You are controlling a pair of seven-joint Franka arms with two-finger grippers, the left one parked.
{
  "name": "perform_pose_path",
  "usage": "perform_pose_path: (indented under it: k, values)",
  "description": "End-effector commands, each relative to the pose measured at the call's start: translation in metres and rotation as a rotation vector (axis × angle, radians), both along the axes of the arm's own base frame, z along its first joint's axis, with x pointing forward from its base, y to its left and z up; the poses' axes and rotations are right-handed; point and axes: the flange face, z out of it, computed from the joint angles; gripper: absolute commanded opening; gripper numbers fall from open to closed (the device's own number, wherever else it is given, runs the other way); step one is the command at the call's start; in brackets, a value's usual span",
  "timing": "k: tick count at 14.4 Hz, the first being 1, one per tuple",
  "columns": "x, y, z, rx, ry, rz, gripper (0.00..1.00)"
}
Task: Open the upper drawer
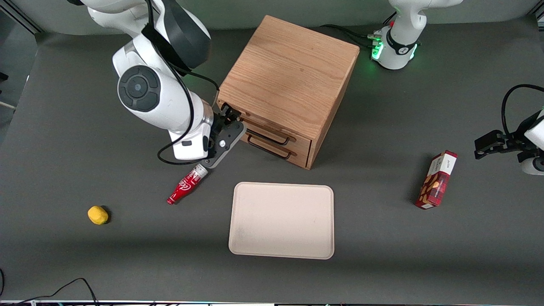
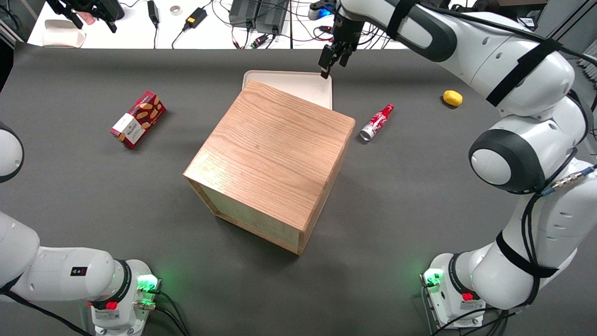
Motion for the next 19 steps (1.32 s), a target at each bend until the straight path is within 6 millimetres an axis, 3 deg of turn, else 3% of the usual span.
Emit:
perform_pose_path:
  k: [1, 8, 15, 19]
  values:
    - [0.005, 0.013, -0.005, 0.054, -0.032, 0.066, 1.00]
    - [-0.008, 0.050, -0.046, 0.117, -0.031, 0.104, 1.00]
    - [-0.017, 0.059, -0.085, 0.136, -0.050, 0.172, 1.00]
    - [-0.019, 0.061, -0.097, 0.144, -0.064, 0.202, 1.00]
